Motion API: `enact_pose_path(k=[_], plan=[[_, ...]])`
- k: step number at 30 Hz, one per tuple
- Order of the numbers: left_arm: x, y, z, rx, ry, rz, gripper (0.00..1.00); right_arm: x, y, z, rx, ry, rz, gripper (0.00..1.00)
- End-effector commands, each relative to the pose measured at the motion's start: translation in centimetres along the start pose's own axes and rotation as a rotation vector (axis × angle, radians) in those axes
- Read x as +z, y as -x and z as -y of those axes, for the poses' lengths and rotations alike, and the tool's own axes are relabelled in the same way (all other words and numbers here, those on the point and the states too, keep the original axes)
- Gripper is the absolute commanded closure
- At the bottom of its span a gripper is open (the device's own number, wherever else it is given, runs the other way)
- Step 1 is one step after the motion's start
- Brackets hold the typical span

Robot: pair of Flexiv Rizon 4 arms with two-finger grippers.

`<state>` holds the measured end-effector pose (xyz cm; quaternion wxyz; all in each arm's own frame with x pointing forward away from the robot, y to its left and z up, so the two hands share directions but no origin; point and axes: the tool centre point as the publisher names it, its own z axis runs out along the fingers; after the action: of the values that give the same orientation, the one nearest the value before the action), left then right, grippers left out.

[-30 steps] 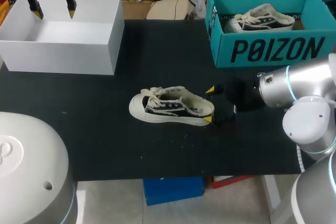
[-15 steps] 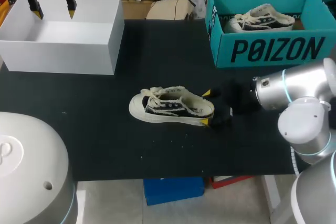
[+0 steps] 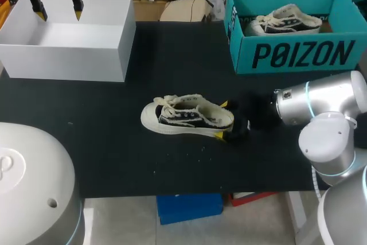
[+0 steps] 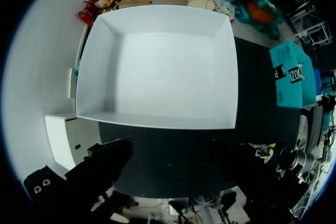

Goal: Take the shoe out of the shoebox, open the shoe tongue, remove and reinsert the insole, then place the shoe into the shoebox

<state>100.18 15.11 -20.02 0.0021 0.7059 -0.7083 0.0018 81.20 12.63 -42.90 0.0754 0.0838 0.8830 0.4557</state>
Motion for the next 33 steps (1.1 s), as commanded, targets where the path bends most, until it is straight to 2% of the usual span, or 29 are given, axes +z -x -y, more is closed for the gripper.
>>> enact_pose_path(k=[1, 10, 11, 13, 14, 33], plan=[[-0.04, -0.07, -0.05, -0.002, 0.001, 0.003, 0.0, 0.66, -0.21, -0.07, 0.008, 0.006, 0.015, 0.0], [-0.04, -0.07, -0.05, -0.002, 0.001, 0.003, 0.0, 0.94, 0.16, -0.03, 0.015, 0.012, 0.023, 0.0], [-0.04, -0.07, -0.05, -0.002, 0.001, 0.003, 0.0, 0.9, 0.24, -0.03, 0.012, 0.01, 0.023, 0.55], [-0.04, -0.07, -0.05, -0.002, 0.001, 0.003, 0.0, 0.77, 0.45, -0.07, 0.004, -0.01, 0.019, 0.89], [-0.04, -0.07, -0.05, -0.002, 0.001, 0.003, 0.0, 0.68, 0.54, -0.03, 0.004, -0.013, 0.019, 1.0], [-0.04, -0.07, -0.05, -0.002, 0.001, 0.003, 0.0, 0.57, 0.65, -0.03, -0.001, -0.008, 0.014, 1.0]])
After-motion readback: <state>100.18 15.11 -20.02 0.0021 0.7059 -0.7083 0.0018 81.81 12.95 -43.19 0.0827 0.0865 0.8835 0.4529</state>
